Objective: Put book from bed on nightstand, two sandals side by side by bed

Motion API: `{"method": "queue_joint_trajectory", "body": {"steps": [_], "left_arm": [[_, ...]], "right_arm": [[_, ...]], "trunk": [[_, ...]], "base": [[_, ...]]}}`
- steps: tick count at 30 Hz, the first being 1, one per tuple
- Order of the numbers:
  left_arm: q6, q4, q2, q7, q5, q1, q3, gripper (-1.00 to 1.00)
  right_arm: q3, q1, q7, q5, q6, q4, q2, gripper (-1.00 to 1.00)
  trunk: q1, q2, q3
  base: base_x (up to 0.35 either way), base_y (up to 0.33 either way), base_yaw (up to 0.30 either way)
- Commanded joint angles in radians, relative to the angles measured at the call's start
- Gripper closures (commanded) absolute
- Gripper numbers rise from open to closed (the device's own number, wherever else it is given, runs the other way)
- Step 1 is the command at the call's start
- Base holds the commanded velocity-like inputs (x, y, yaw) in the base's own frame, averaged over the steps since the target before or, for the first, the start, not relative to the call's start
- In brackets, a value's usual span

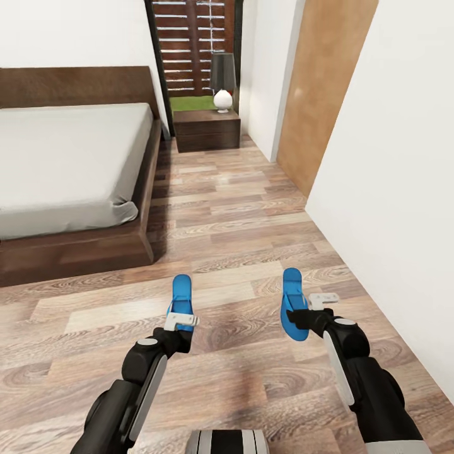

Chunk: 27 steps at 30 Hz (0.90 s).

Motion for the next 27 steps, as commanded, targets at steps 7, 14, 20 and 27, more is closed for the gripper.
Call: {"method": "queue_joint_trajectory", "body": {"steps": [7,14,20,27], "left_arm": [[0.005,0.087,0.000,0.007,-0.001,-0.003,0.001,1.00],[0.005,0.101,-0.001,0.008,-0.003,-0.004,0.014,1.00],[0.005,0.107,-0.001,0.008,-0.002,-0.005,0.014,1.00],[0.005,0.109,-0.001,0.008,-0.001,-0.007,0.016,1.00]], "right_arm": [[-0.003,0.000,0.000,0.002,-0.015,0.145,0.003,1.00],[-0.003,0.000,0.003,0.002,-0.059,0.243,0.002,1.00],[-0.002,0.000,0.003,0.004,-0.059,0.243,0.003,1.00],[-0.003,0.000,0.001,0.004,-0.058,0.244,0.001,1.00]], "trunk": [[-0.003,0.001,0.026],[-0.006,0.003,0.054],[-0.009,0.004,0.077],[-0.012,0.006,0.104]], "base": [[0.000,0.000,0.000],[0.000,0.000,0.000],[0.000,0.000,0.000],[0.000,0.000,0.000]]}}
